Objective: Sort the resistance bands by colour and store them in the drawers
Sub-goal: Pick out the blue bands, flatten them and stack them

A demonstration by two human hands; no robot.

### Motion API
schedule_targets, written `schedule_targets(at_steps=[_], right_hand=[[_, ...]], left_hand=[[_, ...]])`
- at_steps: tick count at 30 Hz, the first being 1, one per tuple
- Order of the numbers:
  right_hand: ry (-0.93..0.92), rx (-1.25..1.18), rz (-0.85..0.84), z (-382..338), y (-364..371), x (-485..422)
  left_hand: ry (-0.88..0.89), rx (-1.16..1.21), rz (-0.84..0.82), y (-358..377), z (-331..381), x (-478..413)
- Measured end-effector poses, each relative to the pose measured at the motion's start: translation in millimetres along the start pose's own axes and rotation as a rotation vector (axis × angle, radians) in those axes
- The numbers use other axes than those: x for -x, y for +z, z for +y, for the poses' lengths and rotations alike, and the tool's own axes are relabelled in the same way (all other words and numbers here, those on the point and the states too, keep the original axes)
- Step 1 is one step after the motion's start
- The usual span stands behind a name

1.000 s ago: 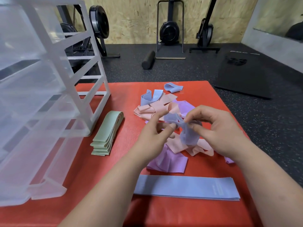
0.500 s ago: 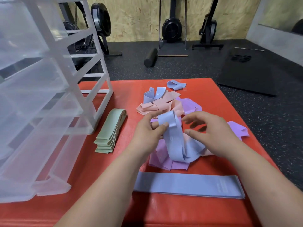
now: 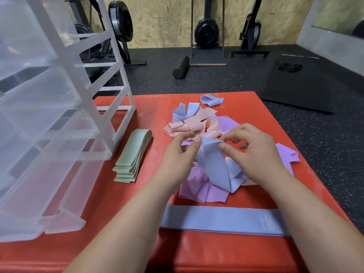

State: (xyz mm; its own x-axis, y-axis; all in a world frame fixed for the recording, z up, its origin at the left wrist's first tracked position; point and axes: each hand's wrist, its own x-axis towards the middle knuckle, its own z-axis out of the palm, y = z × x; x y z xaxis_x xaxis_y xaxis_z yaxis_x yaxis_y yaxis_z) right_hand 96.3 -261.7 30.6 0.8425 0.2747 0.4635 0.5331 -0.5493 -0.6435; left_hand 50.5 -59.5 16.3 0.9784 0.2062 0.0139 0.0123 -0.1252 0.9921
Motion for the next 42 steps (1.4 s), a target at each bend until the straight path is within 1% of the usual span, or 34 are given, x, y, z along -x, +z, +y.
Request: schedule_targets(at_steps=[1, 3, 5, 7, 10, 14, 16, 18, 20, 22, 25, 28, 31, 36, 39, 42], right_hand=[[0.013, -0.030, 0.022, -2, -2, -1], [0.033, -0.108, 0.024, -8, -6, -1], [0.046, -0.201, -0.022, -14, -7, -1], [0.045, -0.260, -0.054, -17, -5, 0], [0.040, -0.259, -0.053, -18, 1, 2], [0.032, -0.294, -0.097, -19, 5, 4], [0.083, -0.346, -0.167, -17, 7, 6], [0.121, -0.330, -0.279, -13, 7, 7], [0.102, -0.241, -0.384, -8, 6, 9], [0.088, -0.118, -0.423, -4, 3, 11], [0.117, 0.019, -0.405, 6, -5, 11], [0.135, 0.059, -0.368, 16, -18, 12], [0.151, 0.097, -0.316, 22, -33, 16], [0.207, 0.149, -0.236, 26, -62, 29], [0.270, 0.026, -0.209, 30, -77, 43], [0.354, -0.122, -0.191, 30, -88, 60]], left_hand=[[0.041, -0.074, 0.031, -1, -2, -1], [0.175, -0.207, 0.087, -3, -3, -2], [0.300, -0.244, 0.082, -4, 1, 2], [0.373, -0.236, 0.041, -4, 7, 4], [0.370, -0.161, -0.020, -3, 14, 8], [0.395, -0.242, -0.058, -5, 8, 6], [0.391, -0.206, -0.042, -7, 7, 5], [0.384, -0.128, 0.003, -8, 9, 5], [0.384, -0.030, 0.065, -9, 12, 7], [0.387, 0.037, 0.136, -14, 12, 7], [0.380, 0.094, 0.256, -25, 10, 6], [0.347, 0.175, 0.363, -36, 10, 7], [0.303, 0.197, 0.421, -50, 4, 9], [0.196, 0.187, 0.442, -71, -8, 17], [0.129, 0.129, 0.422, -78, -11, 25], [0.051, 0.067, 0.350, -84, -14, 35]])
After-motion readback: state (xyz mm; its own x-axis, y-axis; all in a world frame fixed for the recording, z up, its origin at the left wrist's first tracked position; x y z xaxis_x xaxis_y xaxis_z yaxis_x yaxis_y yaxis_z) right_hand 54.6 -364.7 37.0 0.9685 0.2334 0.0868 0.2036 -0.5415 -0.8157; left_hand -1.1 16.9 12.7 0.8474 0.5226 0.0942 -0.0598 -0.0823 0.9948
